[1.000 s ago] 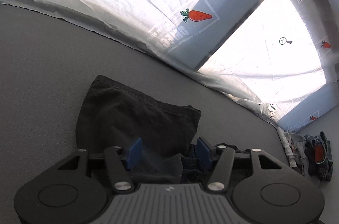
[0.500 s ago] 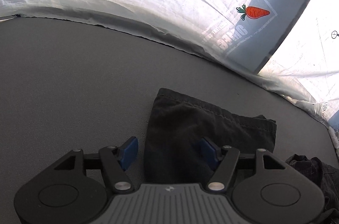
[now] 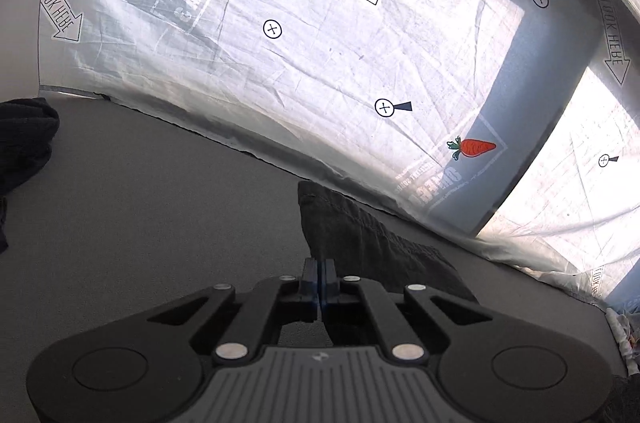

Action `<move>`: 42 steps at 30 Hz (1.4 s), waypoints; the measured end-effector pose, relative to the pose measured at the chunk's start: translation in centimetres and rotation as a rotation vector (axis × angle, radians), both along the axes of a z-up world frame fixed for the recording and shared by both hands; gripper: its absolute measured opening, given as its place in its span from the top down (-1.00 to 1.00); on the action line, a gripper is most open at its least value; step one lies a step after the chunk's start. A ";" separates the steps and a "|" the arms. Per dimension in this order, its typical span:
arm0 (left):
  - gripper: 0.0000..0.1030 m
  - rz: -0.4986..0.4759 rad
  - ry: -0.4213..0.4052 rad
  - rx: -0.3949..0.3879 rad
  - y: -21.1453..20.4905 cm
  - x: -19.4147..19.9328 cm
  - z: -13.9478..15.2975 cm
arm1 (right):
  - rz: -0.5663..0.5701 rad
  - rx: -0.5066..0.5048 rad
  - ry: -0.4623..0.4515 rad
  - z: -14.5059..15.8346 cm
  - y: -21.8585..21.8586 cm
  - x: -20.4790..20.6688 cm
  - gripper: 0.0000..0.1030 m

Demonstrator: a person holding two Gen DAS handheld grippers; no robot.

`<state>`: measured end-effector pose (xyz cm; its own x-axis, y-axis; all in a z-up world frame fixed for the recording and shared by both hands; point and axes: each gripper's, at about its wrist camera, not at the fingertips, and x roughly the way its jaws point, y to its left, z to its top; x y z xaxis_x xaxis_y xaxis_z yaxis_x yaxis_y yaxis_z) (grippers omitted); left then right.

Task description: Fold clothes

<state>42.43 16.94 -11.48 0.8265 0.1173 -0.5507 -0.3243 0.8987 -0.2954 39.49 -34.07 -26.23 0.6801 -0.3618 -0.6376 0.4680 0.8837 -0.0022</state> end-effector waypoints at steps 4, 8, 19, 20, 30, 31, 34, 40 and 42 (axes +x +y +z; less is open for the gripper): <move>0.96 0.141 0.028 -0.015 0.3 -6.2 1.6 | 0.000 0.000 0.000 0.0 0.0 0.0 -1.00; 0.96 0.255 0.197 -0.090 0.6 -11.5 -1.7 | 0.001 0.000 0.000 0.0 0.0 0.0 -1.00; 0.81 0.275 0.277 -0.194 2.9 -14.9 -4.1 | 0.000 0.001 0.001 0.0 0.0 0.0 -1.00; 0.72 0.267 0.253 -0.187 3.1 -14.7 -3.7 | 0.001 0.002 0.001 0.0 0.0 0.0 -1.00; 0.14 0.229 0.244 -0.019 6.7 -7.8 -2.1 | 0.098 0.101 0.048 2.0 -2.2 0.0 -1.00; 0.01 0.229 0.231 -0.022 7.2 -7.0 -2.1 | 0.103 0.124 0.017 2.7 -2.9 -0.2 -1.00; -0.42 0.216 0.189 -0.058 8.5 -4.7 -2.3 | 0.142 0.122 -0.019 4.6 -4.8 0.8 -1.00; -0.56 0.211 0.259 -0.023 10.7 1.0 -5.5 | 0.140 -0.012 -0.002 6.4 -9.6 7.0 -0.99; -0.56 0.177 0.315 0.028 10.6 2.5 -6.7 | 0.133 -0.022 0.033 6.1 -11.9 9.7 -0.73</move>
<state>44.92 27.54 -18.18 0.5825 0.2621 -0.7694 -0.5470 0.8265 -0.1326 49.18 -45.94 -20.13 0.7018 -0.2842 -0.6533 0.3465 0.9374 -0.0355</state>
